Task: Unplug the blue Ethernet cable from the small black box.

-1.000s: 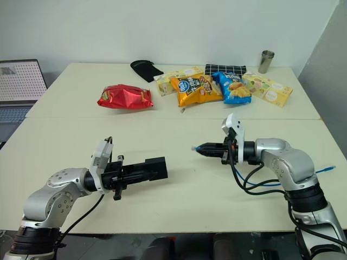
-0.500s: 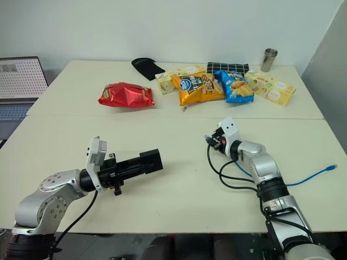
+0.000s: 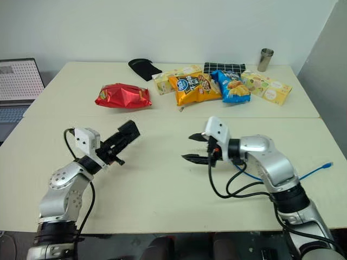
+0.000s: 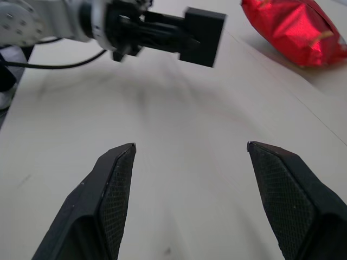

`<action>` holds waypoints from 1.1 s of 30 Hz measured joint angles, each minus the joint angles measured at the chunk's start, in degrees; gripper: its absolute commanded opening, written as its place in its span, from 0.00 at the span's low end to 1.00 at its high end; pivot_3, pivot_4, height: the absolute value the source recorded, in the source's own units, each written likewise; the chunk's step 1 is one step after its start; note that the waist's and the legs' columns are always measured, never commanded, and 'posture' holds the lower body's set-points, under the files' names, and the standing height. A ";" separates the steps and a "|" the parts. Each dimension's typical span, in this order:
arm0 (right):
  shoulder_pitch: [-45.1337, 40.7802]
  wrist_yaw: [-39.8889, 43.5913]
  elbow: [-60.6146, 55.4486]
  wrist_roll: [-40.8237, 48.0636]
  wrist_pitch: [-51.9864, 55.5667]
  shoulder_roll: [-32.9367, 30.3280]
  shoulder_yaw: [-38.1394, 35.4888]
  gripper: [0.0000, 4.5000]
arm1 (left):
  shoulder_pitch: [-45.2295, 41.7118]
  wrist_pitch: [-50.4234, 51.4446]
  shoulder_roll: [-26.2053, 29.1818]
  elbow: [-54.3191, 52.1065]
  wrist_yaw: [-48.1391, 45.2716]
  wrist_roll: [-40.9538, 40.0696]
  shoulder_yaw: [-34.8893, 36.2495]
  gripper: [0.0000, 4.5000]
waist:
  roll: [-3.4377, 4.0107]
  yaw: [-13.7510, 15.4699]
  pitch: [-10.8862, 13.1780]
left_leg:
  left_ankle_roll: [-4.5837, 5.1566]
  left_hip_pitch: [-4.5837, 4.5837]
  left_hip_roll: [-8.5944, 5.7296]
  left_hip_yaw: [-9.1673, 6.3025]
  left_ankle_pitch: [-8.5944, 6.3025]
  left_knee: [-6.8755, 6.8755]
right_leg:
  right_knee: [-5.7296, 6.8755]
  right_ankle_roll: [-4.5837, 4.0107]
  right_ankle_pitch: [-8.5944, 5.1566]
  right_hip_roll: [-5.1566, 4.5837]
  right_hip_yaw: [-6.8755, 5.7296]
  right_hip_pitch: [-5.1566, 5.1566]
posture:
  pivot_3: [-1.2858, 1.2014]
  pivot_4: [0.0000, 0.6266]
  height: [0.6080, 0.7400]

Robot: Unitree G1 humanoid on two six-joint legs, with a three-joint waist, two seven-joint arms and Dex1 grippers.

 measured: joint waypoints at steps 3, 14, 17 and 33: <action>-1.34 -0.49 -0.08 -0.25 0.51 1.08 1.31 0.77 | -1.45 -5.04 -1.32 6.19 2.57 2.40 0.25 0.17 | -0.04 0.07 -0.02 | -0.01 -0.11 0.01 -0.01 0.00 0.01 | -0.06 0.01 0.00 -0.04 -0.02 -0.03 | 0.52 0.24 1.00; -1.75 -1.91 0.17 -3.32 0.67 2.10 2.85 0.77 | -3.04 -12.36 -3.81 17.50 4.97 4.21 0.37 0.34 | -0.04 0.06 -0.03 | -0.01 -0.14 -0.05 -0.05 0.00 0.04 | -0.01 0.04 0.01 -0.09 -0.05 -0.07 | 0.52 0.24 1.00; -1.73 -2.10 0.19 -3.47 0.76 2.08 2.85 0.77 | -2.11 -12.26 -3.96 17.73 4.73 3.43 0.52 0.50 | -0.04 0.02 -0.03 | -0.01 -0.14 -0.04 -0.05 0.00 0.04 | -0.01 0.04 0.01 -0.09 -0.04 -0.08 | 0.52 0.24 1.00; 5.47 -6.10 -1.93 -3.65 5.50 0.16 -0.39 0.77 | 23.01 9.67 2.84 -16.77 8.67 0.83 2.55 0.76 | -0.05 -0.08 -0.05 | 0.00 -0.12 0.11 -0.21 0.00 0.00 | -0.03 0.03 0.01 -0.12 0.04 -0.05 | 0.52 0.24 1.00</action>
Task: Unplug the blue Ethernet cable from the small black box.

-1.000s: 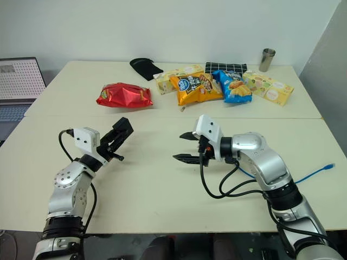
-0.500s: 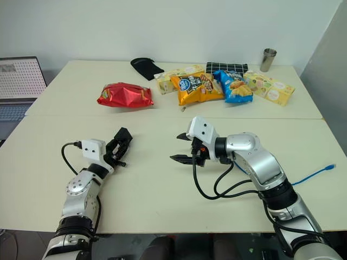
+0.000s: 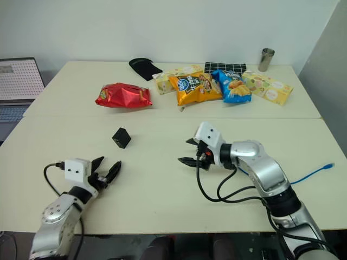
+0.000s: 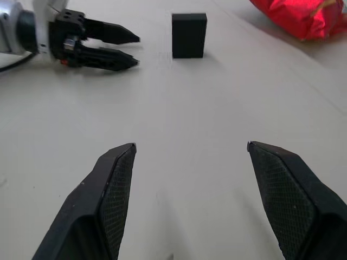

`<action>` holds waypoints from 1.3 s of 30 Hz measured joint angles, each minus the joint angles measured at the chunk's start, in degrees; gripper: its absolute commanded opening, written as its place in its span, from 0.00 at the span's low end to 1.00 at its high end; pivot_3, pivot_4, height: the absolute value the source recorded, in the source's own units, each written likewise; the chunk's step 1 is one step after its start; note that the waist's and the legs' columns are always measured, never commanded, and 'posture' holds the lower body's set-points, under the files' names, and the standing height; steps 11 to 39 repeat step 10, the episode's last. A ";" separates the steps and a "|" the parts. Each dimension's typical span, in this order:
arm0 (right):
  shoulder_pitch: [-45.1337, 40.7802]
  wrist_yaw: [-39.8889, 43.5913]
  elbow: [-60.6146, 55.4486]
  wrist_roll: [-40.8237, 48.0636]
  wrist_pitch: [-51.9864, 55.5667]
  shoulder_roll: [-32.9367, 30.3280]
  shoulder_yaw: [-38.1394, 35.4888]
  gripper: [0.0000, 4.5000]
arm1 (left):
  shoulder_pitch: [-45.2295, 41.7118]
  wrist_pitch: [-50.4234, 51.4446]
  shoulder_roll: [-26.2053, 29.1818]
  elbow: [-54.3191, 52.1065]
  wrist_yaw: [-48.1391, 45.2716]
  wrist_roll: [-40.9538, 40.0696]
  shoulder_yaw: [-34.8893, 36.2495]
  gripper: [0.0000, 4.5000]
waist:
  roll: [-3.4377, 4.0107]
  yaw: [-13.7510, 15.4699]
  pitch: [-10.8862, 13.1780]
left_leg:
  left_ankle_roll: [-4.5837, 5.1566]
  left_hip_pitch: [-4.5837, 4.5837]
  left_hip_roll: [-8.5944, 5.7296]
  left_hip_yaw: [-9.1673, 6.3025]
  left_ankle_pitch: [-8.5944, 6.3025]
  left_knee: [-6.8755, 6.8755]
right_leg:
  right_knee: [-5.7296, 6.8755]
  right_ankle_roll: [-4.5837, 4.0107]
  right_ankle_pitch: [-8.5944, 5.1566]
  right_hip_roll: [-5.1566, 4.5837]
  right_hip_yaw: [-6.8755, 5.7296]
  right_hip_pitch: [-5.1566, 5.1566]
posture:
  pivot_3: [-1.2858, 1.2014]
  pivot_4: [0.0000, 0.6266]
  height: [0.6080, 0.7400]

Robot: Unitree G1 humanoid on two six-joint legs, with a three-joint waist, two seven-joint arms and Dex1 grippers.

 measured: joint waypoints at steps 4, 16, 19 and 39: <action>2.44 -0.71 -0.09 1.24 1.07 -3.35 -4.28 0.77 | 3.58 7.20 5.60 -10.26 -1.61 -1.65 2.89 0.76 | 0.01 0.42 0.00 | 0.00 0.07 -0.08 0.01 0.00 0.01 | 0.02 0.00 0.00 0.04 -0.04 0.14 | 0.52 0.24 1.00; 2.87 -0.55 1.80 1.52 0.85 -8.28 -8.70 0.77 | 3.45 12.85 11.17 -14.77 -7.08 -6.68 5.95 0.76 | 0.01 0.18 0.01 | 0.01 0.15 -0.09 0.15 0.00 -0.03 | 0.01 0.00 -0.01 0.12 -0.05 0.15 | 0.52 0.24 1.00; 2.87 -0.55 1.80 1.52 0.85 -8.28 -8.70 0.77 | 3.45 12.85 11.17 -14.77 -7.08 -6.68 5.95 0.76 | 0.01 0.18 0.01 | 0.01 0.15 -0.09 0.15 0.00 -0.03 | 0.01 0.00 -0.01 0.12 -0.05 0.15 | 0.52 0.24 1.00; 2.87 -0.55 1.80 1.52 0.85 -8.28 -8.70 0.77 | 3.45 12.85 11.17 -14.77 -7.08 -6.68 5.95 0.76 | 0.01 0.18 0.01 | 0.01 0.15 -0.09 0.15 0.00 -0.03 | 0.01 0.00 -0.01 0.12 -0.05 0.15 | 0.52 0.24 1.00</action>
